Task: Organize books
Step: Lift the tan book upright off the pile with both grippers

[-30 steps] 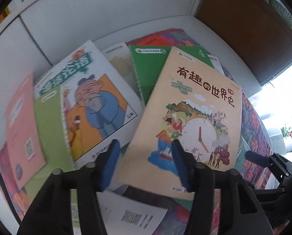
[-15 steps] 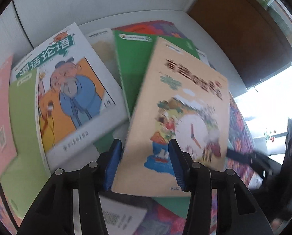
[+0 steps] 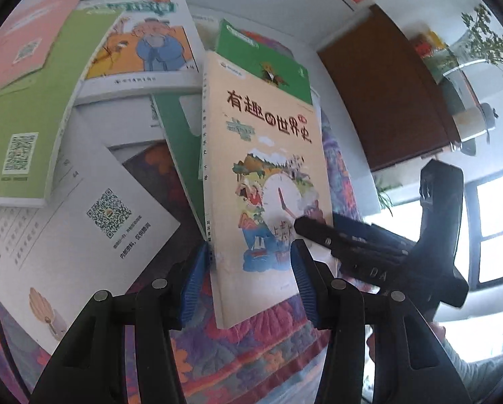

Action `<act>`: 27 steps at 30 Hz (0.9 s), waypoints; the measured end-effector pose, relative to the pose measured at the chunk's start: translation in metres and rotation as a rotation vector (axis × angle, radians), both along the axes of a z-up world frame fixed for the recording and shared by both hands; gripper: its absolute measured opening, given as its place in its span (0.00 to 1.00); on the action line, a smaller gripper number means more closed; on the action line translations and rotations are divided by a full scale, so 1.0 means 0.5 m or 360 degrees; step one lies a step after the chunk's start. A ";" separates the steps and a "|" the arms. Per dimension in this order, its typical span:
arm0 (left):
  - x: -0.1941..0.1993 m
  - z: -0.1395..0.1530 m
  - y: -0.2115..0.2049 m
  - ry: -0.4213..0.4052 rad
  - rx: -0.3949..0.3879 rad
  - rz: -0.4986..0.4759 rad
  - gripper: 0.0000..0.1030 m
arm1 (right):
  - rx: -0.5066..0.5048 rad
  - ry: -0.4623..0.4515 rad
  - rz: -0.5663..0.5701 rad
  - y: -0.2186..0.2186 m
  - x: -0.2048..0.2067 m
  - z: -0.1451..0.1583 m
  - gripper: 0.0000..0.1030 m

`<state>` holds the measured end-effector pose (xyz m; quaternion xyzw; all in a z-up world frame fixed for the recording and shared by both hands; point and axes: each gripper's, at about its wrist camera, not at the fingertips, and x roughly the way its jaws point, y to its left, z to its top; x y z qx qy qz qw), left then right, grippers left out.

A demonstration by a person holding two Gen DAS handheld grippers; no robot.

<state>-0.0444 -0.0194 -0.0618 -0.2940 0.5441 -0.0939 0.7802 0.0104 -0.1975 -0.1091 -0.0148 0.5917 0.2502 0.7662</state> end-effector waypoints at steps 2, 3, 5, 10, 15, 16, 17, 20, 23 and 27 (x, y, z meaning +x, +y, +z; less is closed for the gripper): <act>-0.015 0.026 -0.003 -0.0080 -0.0066 0.0046 0.45 | -0.0005 -0.0011 0.0006 0.004 -0.008 -0.001 0.69; -0.017 0.041 -0.008 -0.0110 -0.0110 0.0064 0.45 | 0.0013 -0.0004 -0.0001 0.004 -0.009 -0.002 0.71; -0.016 0.060 -0.003 -0.0178 -0.0121 0.0073 0.45 | 0.0111 0.0041 -0.0036 -0.016 -0.007 -0.001 0.72; 0.017 0.033 -0.038 -0.0099 0.0092 0.0056 0.45 | 0.0274 0.0130 -0.0113 -0.054 0.013 -0.006 0.72; 0.010 0.033 -0.017 -0.0132 -0.0095 0.0105 0.45 | 0.0175 0.0063 -0.0111 -0.055 0.006 -0.002 0.78; 0.005 0.037 -0.010 -0.0151 -0.0183 0.0116 0.45 | 0.0171 0.0065 -0.0116 -0.055 0.007 -0.002 0.78; 0.001 0.048 -0.002 -0.0191 -0.0311 0.0128 0.45 | 0.0197 0.0083 -0.0121 -0.061 0.009 -0.001 0.78; -0.001 0.064 0.004 -0.0246 -0.0373 0.0128 0.45 | 0.0438 0.0224 -0.0174 -0.111 0.035 -0.009 0.78; 0.010 0.028 0.001 -0.0166 -0.0406 0.0144 0.45 | 0.0471 0.0267 -0.0236 -0.133 0.045 -0.019 0.80; 0.025 -0.025 -0.029 -0.0051 -0.0477 0.0132 0.45 | 0.0399 0.0270 -0.0260 -0.139 0.050 -0.021 0.84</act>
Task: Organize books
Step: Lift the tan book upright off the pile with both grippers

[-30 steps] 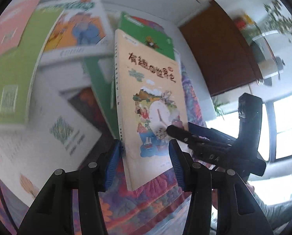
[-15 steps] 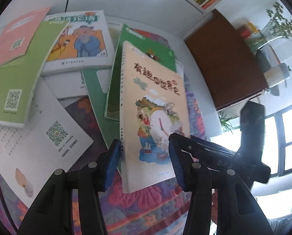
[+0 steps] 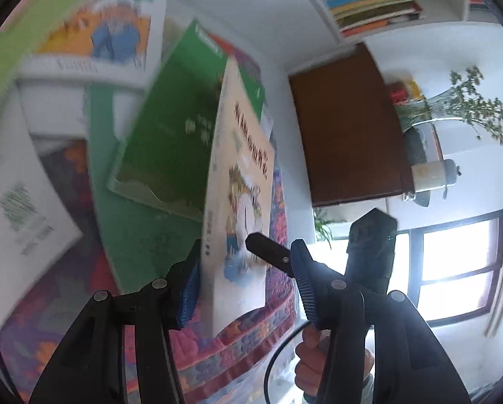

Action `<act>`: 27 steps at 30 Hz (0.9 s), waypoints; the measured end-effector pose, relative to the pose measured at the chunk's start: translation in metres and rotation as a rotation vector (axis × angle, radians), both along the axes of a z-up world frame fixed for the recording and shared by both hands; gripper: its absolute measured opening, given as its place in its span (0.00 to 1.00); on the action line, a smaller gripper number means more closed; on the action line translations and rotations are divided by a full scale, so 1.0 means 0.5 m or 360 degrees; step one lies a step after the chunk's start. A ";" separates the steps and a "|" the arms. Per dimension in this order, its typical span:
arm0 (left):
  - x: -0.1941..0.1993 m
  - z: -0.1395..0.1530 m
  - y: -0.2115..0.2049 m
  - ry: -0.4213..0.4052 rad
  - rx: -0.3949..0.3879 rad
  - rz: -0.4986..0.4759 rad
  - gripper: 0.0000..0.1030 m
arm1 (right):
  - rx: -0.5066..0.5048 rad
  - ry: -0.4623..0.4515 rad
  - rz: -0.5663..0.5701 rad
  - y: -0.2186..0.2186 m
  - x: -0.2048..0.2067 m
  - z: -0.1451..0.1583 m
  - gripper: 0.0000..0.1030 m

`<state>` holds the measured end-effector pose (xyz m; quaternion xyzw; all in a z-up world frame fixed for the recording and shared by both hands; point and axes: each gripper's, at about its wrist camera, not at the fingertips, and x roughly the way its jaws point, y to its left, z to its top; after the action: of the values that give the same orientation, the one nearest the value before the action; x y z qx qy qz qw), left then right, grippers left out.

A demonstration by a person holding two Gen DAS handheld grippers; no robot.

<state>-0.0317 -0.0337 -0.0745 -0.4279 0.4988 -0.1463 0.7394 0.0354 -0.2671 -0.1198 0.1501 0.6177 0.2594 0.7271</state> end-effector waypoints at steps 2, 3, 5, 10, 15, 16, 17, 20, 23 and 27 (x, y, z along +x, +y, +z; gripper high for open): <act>0.019 -0.012 -0.028 0.0031 0.0087 -0.0028 0.45 | 0.0027 0.0012 -0.0011 -0.007 0.000 0.002 0.84; 0.022 -0.016 -0.041 0.0029 0.0124 -0.0061 0.45 | 0.0035 0.0018 -0.0015 -0.013 0.000 0.003 0.84; 0.020 -0.021 -0.044 0.0040 0.0124 -0.0042 0.32 | 0.0038 0.0033 -0.0020 -0.027 0.004 0.004 0.82; 0.018 -0.031 -0.011 0.0080 -0.0266 0.0086 0.17 | 0.0103 0.0140 -0.0009 -0.081 -0.004 0.007 0.82; 0.017 -0.042 -0.016 0.0066 -0.0541 0.0088 0.17 | 0.0456 0.0351 -0.0136 -0.205 -0.051 -0.025 0.82; 0.015 -0.048 -0.015 0.0085 -0.0574 0.0093 0.17 | 0.0528 0.0369 -0.0163 -0.219 -0.052 -0.035 0.82; 0.014 -0.057 -0.016 0.0111 -0.0600 0.0093 0.17 | 0.0599 0.0373 -0.0200 -0.234 -0.048 -0.046 0.82; 0.007 -0.079 -0.020 0.0180 -0.0670 0.0077 0.17 | 0.0734 0.0376 -0.0215 -0.245 -0.025 -0.060 0.71; -0.001 -0.084 -0.012 0.0188 -0.0652 0.0111 0.17 | 0.0761 0.0369 -0.0289 -0.263 -0.009 -0.064 0.58; 0.008 -0.071 -0.018 0.0235 -0.0471 0.0103 0.17 | 0.0767 0.0379 -0.0331 -0.289 -0.006 -0.070 0.37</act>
<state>-0.0280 -0.0427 -0.1097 -0.5576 0.5108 -0.1624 0.6339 0.0325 -0.4118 -0.1550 0.4105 0.6005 0.3034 0.6156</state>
